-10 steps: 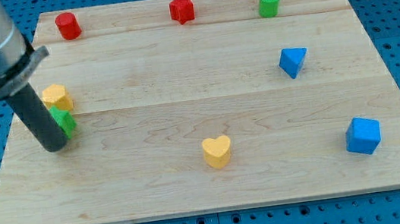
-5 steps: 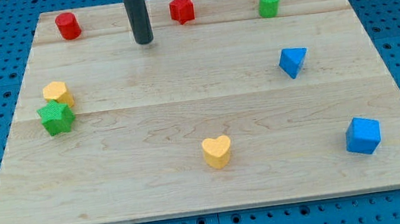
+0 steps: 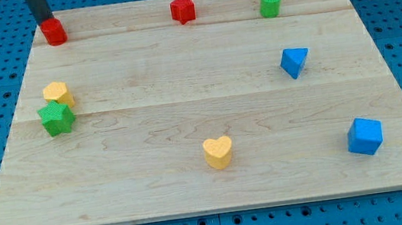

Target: Push the red circle to the top of the yellow hexagon

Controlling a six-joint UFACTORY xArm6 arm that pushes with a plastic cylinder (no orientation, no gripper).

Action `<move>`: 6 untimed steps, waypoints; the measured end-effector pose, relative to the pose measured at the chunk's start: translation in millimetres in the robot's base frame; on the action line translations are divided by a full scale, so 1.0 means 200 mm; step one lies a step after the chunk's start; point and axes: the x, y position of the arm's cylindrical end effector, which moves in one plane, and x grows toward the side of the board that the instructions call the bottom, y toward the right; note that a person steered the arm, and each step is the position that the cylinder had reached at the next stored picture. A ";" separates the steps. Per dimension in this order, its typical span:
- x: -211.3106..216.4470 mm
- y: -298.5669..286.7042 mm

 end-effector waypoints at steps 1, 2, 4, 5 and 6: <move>0.05 0.20; 0.24 0.29; 0.10 0.15; 0.30 0.13; 0.44 0.26</move>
